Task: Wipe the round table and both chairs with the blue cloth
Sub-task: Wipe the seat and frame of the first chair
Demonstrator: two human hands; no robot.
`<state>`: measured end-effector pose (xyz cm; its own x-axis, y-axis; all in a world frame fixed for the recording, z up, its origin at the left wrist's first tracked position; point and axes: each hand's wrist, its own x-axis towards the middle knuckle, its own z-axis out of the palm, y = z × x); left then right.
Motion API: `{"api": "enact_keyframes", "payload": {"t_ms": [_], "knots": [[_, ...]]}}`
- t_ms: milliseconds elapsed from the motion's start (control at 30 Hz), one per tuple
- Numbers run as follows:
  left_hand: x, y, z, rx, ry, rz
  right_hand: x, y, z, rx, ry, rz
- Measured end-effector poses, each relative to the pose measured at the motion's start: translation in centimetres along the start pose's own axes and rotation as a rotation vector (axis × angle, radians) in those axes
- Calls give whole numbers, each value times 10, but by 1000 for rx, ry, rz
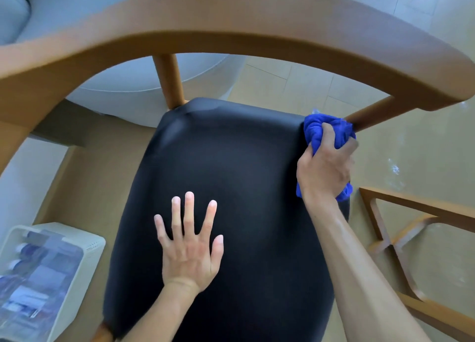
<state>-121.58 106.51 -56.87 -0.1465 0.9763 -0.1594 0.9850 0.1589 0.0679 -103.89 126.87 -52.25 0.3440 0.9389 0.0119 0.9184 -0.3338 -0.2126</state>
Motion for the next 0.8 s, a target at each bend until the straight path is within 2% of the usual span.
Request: {"api": "enact_keyframes", "payload": {"t_ms": [167, 300, 433, 533, 600, 733, 800], "knots": [[-1, 0, 0, -22, 3, -3, -10, -88, 27, -74, -71, -268], [-1, -1, 0, -55, 0, -8, -42, -150, 42, -43, -157, -498], [-1, -2, -1, -66, 5, -9, -47, -157, 33, 6, -269, -692], [-1, -2, -2, -56, 6, -2, -20, -131, 20, -38, -310, -930], [-1, -2, -4, -60, -4, -2, -2, -102, 16, -51, -261, -840], [0, -1, -8, -76, -33, -6, -1, -55, 12, -4, -132, -355], [0, -1, -11, -91, -51, -5, -10, -60, 14, -51, -106, -227]]}}
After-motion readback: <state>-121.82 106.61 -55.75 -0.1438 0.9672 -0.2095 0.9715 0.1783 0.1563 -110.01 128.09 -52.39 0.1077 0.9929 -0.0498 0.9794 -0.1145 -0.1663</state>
